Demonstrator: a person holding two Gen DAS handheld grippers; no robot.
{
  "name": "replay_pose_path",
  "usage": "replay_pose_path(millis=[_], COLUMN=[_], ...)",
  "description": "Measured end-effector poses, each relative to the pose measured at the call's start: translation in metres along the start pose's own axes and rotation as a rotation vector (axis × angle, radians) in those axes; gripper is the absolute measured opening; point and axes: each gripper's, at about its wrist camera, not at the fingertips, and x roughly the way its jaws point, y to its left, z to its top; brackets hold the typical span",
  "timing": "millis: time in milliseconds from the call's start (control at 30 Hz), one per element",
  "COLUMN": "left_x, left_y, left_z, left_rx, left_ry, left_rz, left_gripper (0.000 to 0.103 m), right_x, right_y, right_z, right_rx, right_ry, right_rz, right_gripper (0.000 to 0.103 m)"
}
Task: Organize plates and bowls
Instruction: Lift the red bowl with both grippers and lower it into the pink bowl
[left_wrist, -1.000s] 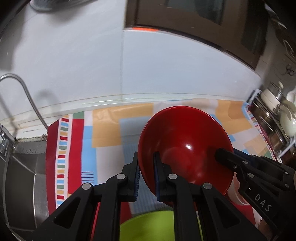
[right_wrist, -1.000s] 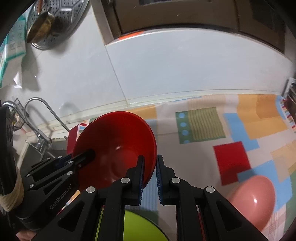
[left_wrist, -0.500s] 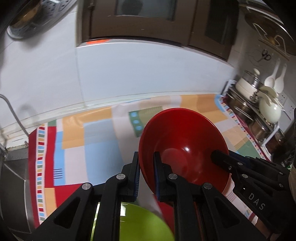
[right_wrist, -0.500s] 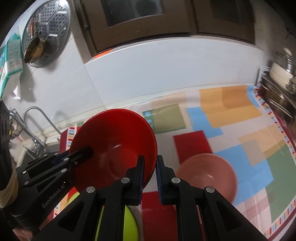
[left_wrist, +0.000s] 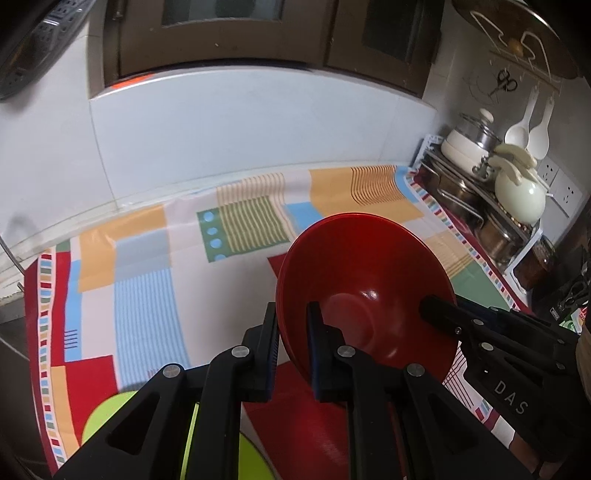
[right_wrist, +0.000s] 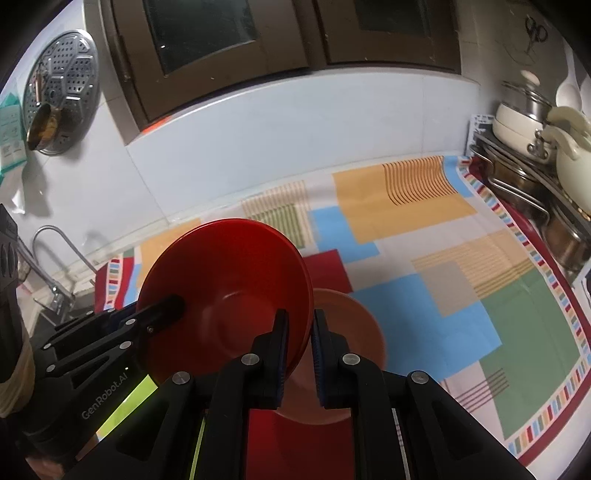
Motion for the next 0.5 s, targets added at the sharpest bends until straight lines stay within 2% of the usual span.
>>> replay_pose_path(millis=[500], left_x=[0.044], left_y=[-0.026], left_z=[-0.014], left_rx=[0.013], left_ry=[0.109], left_rz=[0.027], left_gripper=[0.015], right_x=[0.03], right_y=[-0.042], right_z=[-0.014], right_rx=[0.017], right_ry=[0.097], right_rz=[-0.009], right_gripper=[0.014])
